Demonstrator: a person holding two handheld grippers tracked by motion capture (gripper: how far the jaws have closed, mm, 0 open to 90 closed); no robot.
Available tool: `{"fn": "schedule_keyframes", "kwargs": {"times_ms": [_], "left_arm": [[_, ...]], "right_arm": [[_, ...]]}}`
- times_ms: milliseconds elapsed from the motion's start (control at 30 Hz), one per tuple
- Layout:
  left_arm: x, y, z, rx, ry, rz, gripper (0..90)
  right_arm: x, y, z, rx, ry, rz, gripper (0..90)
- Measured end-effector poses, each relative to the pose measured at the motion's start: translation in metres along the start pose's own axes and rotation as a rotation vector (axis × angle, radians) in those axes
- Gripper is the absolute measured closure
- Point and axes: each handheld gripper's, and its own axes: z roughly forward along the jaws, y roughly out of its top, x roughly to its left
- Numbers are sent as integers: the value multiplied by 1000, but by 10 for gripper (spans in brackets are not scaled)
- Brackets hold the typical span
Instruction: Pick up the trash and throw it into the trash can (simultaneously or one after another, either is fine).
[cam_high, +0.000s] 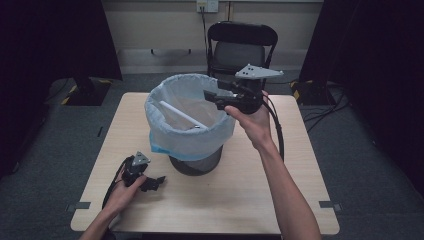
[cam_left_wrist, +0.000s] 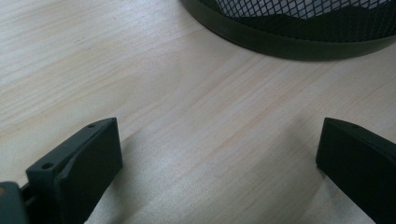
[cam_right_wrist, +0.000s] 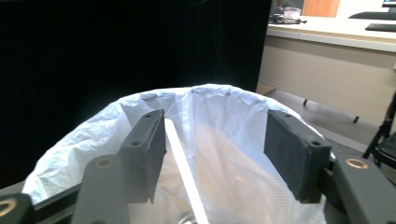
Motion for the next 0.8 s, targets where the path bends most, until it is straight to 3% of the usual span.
{"fn": "schedule_keyframes", "kwargs": {"times_ms": [333,500,800], "left_arm": [[0,0,0,0,0,-1,0],[0,0,0,-1,-1,-1,0],[0,0,0,-1,0,-1,0]], "right_arm": [[-11,-4,-11,12,-43,19,341],[-22,-14,-20,4,-115,35,293],[-34,-20,-36,4,-174,63,277]]}}
